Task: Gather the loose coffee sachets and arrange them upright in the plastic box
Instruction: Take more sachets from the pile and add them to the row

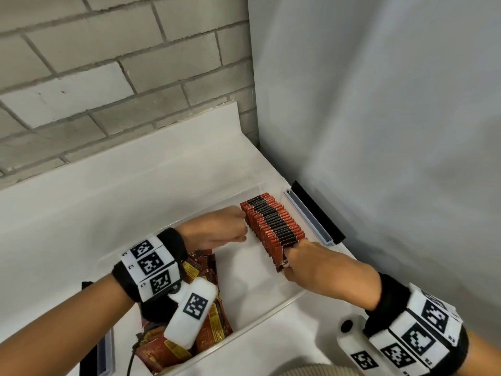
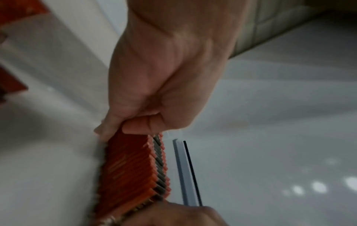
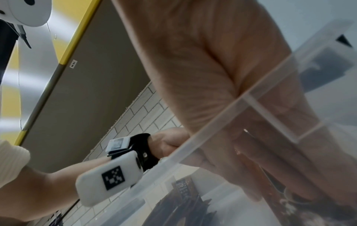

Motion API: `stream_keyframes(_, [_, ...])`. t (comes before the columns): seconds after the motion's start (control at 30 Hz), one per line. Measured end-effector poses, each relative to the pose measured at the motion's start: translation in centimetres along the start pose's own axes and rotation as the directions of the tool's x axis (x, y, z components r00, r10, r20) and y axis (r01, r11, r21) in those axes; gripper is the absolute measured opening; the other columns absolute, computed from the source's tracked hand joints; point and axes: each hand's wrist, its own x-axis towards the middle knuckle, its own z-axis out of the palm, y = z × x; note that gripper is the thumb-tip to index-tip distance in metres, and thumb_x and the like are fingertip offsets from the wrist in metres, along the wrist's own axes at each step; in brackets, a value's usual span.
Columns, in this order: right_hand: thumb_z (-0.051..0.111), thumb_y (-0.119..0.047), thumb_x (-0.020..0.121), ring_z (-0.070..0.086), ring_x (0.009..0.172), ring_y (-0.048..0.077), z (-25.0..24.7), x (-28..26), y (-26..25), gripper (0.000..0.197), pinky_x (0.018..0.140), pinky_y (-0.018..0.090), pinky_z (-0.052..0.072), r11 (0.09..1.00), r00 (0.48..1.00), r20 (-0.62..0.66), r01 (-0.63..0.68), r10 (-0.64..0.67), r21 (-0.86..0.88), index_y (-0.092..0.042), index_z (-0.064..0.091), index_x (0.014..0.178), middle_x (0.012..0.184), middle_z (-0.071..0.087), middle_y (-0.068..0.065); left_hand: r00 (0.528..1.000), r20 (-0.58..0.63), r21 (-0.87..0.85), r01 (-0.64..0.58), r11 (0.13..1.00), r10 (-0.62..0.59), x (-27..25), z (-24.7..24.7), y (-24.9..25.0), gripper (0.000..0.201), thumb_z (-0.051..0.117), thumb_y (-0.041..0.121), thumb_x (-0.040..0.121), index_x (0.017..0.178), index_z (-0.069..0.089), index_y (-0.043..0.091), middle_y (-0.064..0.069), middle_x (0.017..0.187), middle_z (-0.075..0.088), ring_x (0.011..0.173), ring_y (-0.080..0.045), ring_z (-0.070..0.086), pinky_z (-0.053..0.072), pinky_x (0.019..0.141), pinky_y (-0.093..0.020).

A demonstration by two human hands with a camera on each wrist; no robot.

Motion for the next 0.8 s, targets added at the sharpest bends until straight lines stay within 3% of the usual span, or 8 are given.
stream_keyframes(0.1, [0.045,-0.022,0.100,0.048,0.085,0.019,-0.1,0.0,-0.1,0.033,0.073,0.023,0.036,1.000,1.000,0.003,-0.011,0.011,-0.026,-0.007,0.049,0.129,0.098,0.047,0.005,0.998,0.029,-0.373,-0.041,0.927,0.056,0.2,1.3,1.0,0.045,0.029,-0.027,0.077,0.095,0.057,0.002,-0.009,0.094,0.048,0.081,-0.013,0.042,0.038,0.070,-0.021])
stream_keyframes(0.2, [0.045,-0.022,0.100,0.049,0.084,0.018,-0.1,0.0,-0.1,0.031,0.071,0.023,0.035,0.999,1.000,0.003,-0.014,0.015,-0.039,-0.009,0.051,0.128,0.097,0.048,0.004,0.998,0.002,-0.494,-0.047,0.868,0.055,0.4,1.7,1.3,0.049,0.023,-0.030,0.074,0.081,0.057,0.005,-0.009,0.088,0.053,0.075,-0.012,0.047,0.038,0.066,-0.020])
stream_keyframes(0.27, [0.045,-0.023,0.100,0.049,0.084,0.017,-0.1,0.0,-0.2,0.031,0.072,0.023,0.035,0.999,1.000,0.000,-0.012,0.012,-0.048,-0.010,0.051,0.128,0.097,0.048,0.004,0.999,-0.002,-0.522,-0.038,0.852,0.044,0.5,1.8,1.4,0.049,0.022,-0.031,0.074,0.079,0.056,0.004,-0.008,0.082,0.053,0.068,-0.011,0.049,0.039,0.066,-0.021])
stream_keyframes(0.47, [0.047,-0.023,0.099,0.048,0.085,0.017,-0.2,0.0,-0.2,0.032,0.073,0.023,0.034,0.998,0.999,0.010,-0.034,0.035,-0.061,-0.010,0.051,0.128,0.098,0.048,0.004,0.999,-0.020,-0.600,-0.032,0.799,0.024,0.6,1.9,1.6,0.047,0.019,-0.031,0.072,0.082,0.054,-0.001,-0.017,0.095,0.052,0.087,-0.024,0.052,0.042,0.074,-0.027])
stream_keyframes(0.63, [0.047,-0.020,0.099,0.049,0.086,0.018,-0.2,0.0,-0.2,0.030,0.076,0.024,0.039,0.996,1.000,0.004,-0.011,0.011,-0.085,-0.010,0.052,0.127,0.097,0.049,0.004,1.000,-0.006,-0.575,-0.005,0.818,0.002,0.3,2.4,2.1,0.048,0.018,-0.029,0.075,0.077,0.051,0.005,-0.007,0.075,0.051,0.073,-0.015,0.052,0.044,0.074,-0.024])
stream_keyframes(0.73, [0.044,-0.017,0.099,0.047,0.084,0.019,0.1,0.0,0.1,0.018,0.072,0.024,0.035,0.995,0.998,-0.034,0.043,-0.046,-0.086,-0.010,0.054,0.112,0.085,0.047,0.003,1.000,0.006,-0.565,0.007,0.825,-0.004,0.4,2.6,2.3,0.049,0.016,-0.029,0.074,0.078,0.049,0.007,-0.006,0.076,0.049,0.076,-0.015,0.049,0.042,0.074,-0.024])
stream_keyframes(0.8, [0.046,-0.018,0.099,0.048,0.084,0.017,0.1,0.1,0.2,0.025,0.073,0.021,0.034,0.997,0.999,-0.036,0.026,-0.028,-0.075,-0.009,0.053,0.121,0.091,0.048,0.003,1.000,0.005,-0.582,0.013,0.813,-0.012,0.3,2.9,2.8,0.052,0.015,-0.030,0.072,0.080,0.052,0.006,-0.006,0.079,0.053,0.078,-0.017,0.052,0.044,0.070,-0.024])
